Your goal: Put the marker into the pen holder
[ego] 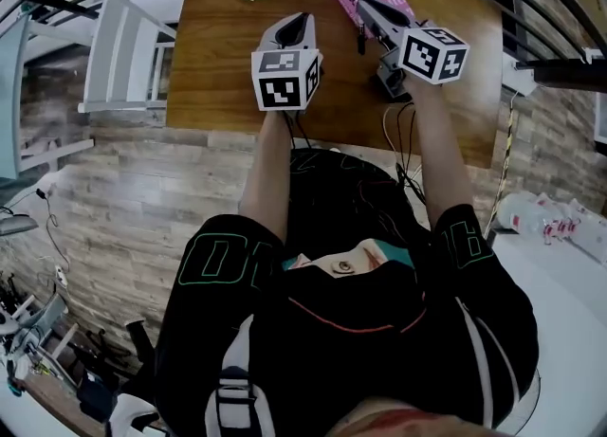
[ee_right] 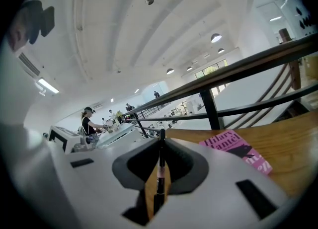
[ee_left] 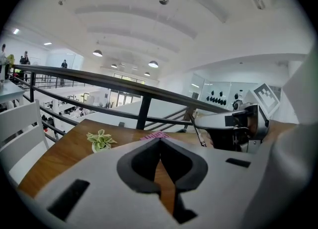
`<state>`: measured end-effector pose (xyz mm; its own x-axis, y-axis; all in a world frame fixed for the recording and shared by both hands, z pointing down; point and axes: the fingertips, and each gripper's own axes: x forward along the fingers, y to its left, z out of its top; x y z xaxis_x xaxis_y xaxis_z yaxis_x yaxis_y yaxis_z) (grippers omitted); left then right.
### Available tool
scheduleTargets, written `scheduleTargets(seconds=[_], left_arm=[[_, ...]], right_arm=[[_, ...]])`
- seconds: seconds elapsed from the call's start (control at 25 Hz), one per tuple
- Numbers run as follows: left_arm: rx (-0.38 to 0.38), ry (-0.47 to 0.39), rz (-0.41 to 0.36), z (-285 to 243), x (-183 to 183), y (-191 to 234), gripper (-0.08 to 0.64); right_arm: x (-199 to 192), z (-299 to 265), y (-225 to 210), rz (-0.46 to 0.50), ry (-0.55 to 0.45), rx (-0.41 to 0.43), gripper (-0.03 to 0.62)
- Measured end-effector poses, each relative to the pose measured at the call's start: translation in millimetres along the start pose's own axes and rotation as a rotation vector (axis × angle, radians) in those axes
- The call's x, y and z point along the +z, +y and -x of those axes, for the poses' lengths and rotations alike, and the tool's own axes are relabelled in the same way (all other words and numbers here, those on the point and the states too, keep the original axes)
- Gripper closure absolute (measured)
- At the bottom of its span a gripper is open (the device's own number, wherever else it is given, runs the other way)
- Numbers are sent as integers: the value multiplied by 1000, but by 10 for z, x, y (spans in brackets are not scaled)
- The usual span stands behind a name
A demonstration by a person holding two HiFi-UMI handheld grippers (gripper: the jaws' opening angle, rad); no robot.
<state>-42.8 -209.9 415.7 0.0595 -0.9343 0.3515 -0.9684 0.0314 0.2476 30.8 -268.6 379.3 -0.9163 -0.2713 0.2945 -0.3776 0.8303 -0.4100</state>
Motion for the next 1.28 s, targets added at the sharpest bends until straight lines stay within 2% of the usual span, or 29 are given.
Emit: scheduleTargets(seconds=[0.56,0.88,1.28], left_arm=[[-41,-11,-43,-20,-36,-776,554],[-60,-2,-74,-36,-107,-1097,554],[-45,47,-90,61,-366,-1236,554]], right_arm=[[20,885,-310,-33,-127,-29,548],[-181,1170,-566,-1,-118,-90,548],[-580,1359,-739,-28,-94,-119,548]])
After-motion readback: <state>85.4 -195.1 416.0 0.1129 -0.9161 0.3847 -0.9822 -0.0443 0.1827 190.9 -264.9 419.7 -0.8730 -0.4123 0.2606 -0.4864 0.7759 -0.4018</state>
